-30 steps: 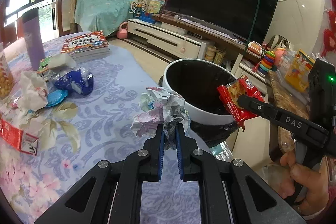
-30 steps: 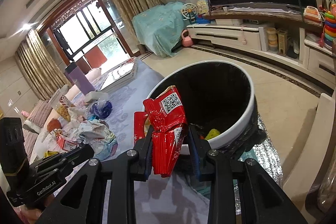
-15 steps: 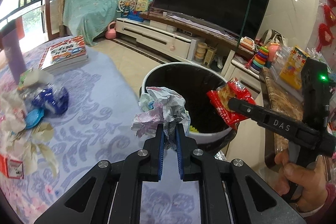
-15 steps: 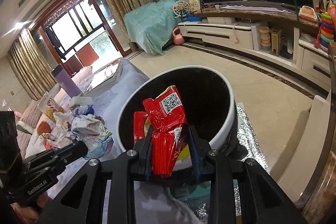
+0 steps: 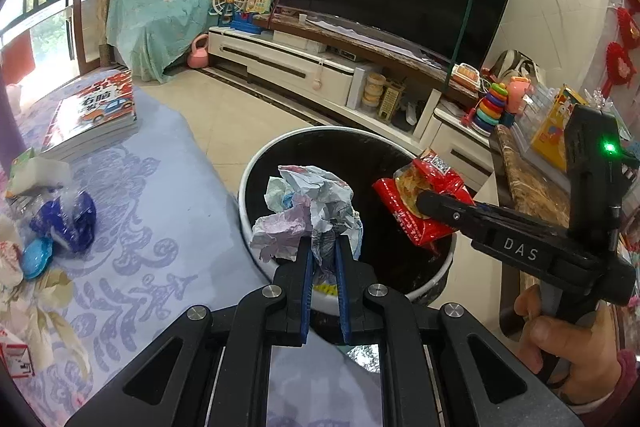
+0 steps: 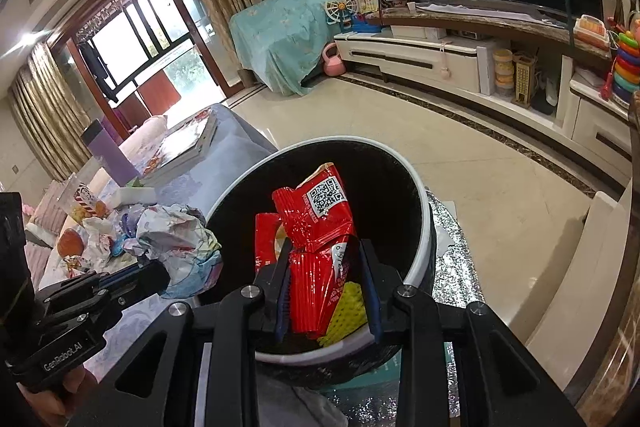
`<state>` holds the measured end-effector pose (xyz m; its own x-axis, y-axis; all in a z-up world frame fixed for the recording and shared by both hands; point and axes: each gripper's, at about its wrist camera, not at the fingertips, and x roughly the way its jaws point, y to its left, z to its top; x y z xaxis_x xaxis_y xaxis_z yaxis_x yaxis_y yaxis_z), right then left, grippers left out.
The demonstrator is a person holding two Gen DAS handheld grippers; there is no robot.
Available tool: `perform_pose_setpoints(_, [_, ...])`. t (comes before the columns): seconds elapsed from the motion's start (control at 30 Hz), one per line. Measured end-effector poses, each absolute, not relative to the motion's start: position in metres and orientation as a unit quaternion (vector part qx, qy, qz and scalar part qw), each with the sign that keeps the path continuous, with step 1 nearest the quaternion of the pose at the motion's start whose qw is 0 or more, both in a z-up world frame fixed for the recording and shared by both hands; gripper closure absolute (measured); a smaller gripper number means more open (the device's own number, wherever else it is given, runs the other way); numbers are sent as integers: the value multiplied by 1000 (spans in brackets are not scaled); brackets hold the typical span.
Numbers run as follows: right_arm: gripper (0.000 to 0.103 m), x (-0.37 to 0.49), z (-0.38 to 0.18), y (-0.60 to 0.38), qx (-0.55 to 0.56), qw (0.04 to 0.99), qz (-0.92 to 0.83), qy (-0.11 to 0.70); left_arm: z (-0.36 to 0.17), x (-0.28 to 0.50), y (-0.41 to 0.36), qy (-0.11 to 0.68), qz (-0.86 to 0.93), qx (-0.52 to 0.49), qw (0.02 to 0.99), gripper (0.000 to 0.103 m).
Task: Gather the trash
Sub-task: 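Carry both items to the black bin and open both tools inside it, then move both open tools back over the table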
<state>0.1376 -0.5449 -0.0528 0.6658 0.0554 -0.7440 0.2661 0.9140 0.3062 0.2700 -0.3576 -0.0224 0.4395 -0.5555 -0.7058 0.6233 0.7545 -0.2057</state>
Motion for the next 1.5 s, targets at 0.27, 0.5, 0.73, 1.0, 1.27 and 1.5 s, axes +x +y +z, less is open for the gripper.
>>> perform_pose_setpoints(0.27, [71, 147, -56, -554, 199, 887, -59, 412, -26, 283, -371, 407, -347, 45, 844, 93])
perform_pose_setpoints(0.5, [65, 153, -57, -559, 194, 885, -61, 418, -30, 286, -376, 413, -344, 51, 841, 80])
perform_pose_setpoints(0.73, [49, 151, -55, -562, 197, 886, -69, 415, -29, 284, -368, 413, -338, 39, 845, 62])
perform_pose_setpoints(1.0, [32, 142, -50, -554, 204, 892, -62, 398, -34, 262, -325, 417, -313, 14, 853, 56])
perform_pose_setpoints(1.27, [29, 127, -38, -516, 208, 904, -34, 373, -36, 221, -267, 415, -279, 3, 866, 55])
perform_pose_setpoints(1.5, [27, 119, -32, -470, 215, 909, 6, 358, -34, 190, -206, 412, -243, -14, 878, 52])
